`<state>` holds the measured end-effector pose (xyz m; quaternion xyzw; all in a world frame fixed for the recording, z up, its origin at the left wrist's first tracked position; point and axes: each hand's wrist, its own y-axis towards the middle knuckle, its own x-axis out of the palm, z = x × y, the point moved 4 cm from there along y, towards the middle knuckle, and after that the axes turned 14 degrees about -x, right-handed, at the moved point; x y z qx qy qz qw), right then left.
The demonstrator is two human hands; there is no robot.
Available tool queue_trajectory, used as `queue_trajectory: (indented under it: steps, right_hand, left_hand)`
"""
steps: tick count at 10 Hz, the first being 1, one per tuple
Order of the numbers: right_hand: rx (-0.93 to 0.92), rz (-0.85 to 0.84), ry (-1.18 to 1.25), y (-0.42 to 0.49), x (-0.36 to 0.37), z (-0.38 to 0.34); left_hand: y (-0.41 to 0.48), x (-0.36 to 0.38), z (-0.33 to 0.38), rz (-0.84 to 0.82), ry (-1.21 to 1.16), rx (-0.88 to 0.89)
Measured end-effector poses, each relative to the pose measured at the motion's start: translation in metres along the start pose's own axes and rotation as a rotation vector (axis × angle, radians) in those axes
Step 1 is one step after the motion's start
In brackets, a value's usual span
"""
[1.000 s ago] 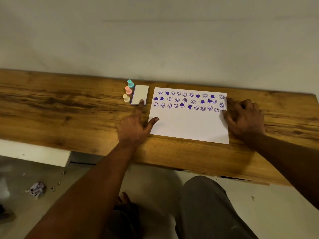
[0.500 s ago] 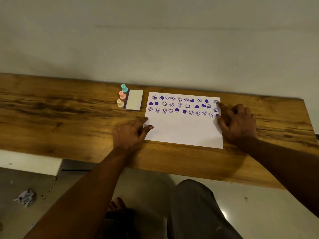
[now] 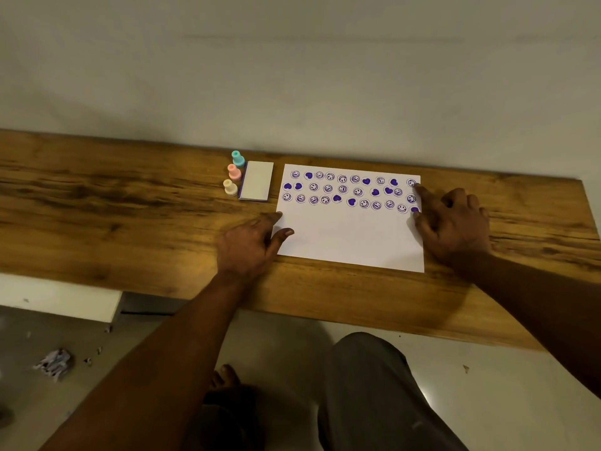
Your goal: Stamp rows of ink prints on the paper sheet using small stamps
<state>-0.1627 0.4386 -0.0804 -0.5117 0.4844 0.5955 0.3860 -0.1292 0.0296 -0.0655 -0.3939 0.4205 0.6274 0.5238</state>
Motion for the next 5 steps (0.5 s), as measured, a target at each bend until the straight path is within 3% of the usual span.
queue_trajectory:
  steps: [4, 5]
  right_hand:
    - [0.054, -0.061, 0.044, 0.000, -0.011, -0.001]
    - [0.072, -0.236, 0.035, 0.004, -0.021, -0.011]
  left_hand:
    - [0.002, -0.002, 0.002, -0.050, -0.017, 0.010]
    - [0.005, -0.012, 0.008, -0.144, -0.017, -0.032]
